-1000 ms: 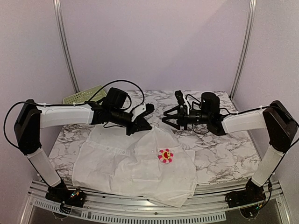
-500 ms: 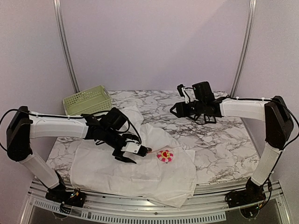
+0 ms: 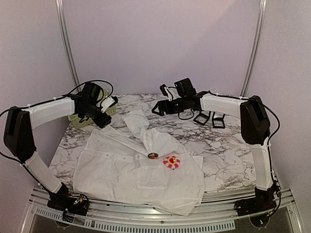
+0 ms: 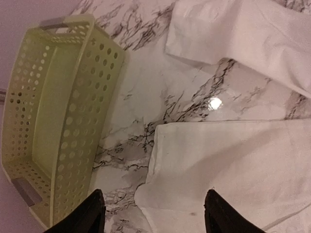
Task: Pin the brooch onto the clothing
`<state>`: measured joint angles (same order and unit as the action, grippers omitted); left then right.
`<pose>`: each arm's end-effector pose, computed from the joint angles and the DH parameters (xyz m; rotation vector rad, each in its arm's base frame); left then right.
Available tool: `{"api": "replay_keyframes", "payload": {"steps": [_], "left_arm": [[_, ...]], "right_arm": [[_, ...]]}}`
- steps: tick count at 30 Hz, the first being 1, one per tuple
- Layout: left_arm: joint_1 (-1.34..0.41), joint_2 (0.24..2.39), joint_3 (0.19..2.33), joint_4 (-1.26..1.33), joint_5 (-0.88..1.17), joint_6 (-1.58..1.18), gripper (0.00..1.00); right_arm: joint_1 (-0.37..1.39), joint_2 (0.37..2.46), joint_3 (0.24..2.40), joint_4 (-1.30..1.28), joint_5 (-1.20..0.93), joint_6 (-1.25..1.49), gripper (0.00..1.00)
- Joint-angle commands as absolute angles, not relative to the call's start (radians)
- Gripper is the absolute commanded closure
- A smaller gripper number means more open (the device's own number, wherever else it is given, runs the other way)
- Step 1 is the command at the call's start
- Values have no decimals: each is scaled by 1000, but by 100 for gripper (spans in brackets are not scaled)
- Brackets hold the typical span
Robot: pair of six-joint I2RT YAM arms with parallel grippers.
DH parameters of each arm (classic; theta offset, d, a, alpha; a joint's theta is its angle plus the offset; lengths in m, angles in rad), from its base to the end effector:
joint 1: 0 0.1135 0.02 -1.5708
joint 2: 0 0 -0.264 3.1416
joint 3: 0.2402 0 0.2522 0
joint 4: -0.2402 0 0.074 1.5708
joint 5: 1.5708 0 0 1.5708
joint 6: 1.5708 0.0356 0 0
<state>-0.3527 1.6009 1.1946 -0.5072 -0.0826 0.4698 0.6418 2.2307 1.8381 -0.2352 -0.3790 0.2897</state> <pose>0.3234 -0.1159 0.2490 0.9617 2.2927 0.1522 0.4069 0.3205 0.2209 -0.6232 2.2212 0.9192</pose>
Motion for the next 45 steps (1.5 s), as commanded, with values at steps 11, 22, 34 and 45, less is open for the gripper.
{"api": "replay_keyframes", "payload": {"steps": [11,22,34,45], "left_arm": [[-156,1884,1329,-557,-234,337,28],[-161,1960,1371,-621,-56,328,27],[-205,2048,1395,-578,-8,298,24],[-225,2137,1440,-548,6,252,33]], "right_arm": [[791,2643,2166,-285,-311,516,21],[707,2663,2188,7,-557,691,100],[505,2368,2033,167,-408,659,100],[417,2282,2034,178,-269,551,100]]}}
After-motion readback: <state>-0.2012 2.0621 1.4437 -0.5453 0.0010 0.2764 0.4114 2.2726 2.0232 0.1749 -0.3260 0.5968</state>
